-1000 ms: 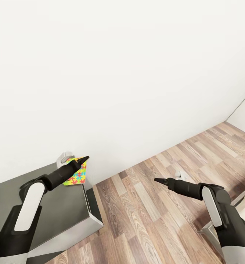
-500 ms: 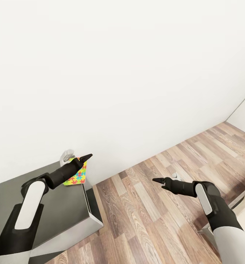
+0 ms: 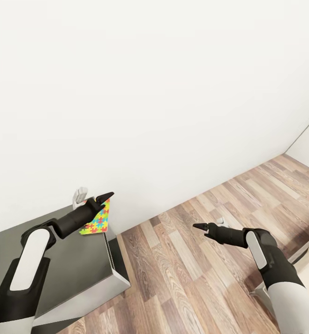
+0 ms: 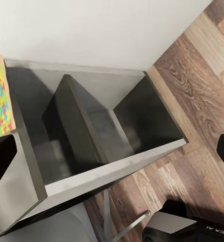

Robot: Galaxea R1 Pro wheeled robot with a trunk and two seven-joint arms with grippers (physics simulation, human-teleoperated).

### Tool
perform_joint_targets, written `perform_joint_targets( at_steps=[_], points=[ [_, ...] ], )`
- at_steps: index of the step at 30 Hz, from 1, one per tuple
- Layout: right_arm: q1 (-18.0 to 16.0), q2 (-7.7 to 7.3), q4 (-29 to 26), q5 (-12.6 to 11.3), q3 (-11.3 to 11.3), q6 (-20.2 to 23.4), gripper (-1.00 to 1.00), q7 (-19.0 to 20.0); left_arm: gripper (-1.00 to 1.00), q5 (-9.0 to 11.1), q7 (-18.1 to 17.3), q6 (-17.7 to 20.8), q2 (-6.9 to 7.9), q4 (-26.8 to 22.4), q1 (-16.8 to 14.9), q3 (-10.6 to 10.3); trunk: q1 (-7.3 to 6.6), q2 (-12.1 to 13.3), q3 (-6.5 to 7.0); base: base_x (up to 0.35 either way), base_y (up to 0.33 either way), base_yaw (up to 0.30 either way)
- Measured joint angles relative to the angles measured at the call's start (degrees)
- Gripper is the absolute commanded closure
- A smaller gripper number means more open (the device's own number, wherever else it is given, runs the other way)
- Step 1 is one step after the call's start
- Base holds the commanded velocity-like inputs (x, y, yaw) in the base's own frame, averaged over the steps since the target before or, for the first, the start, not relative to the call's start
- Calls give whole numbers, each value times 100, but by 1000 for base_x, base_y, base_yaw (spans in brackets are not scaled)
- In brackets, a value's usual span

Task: Put all the toys in the child's room - the three board games (two on the bed and one on the table), the two jigsaw puzzles on the table, and the tennis ball on the table - inside the toy box on the table in the child's room.

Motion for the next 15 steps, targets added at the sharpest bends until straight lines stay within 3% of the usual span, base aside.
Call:
perform_joint_targets(
  at_steps=[7,15],
  points=[
    [-16,12,34,-5,-7,-25,-100,2,-100,86,-4,6,-26,-1,-1,-5,0,0,0,0,0,46],
    [-25,26,56,-7,20,-42,-100,9,-100,231,-9,123,-111,-2,-106,-13,0,0,12,0,0,174]
  ],
)
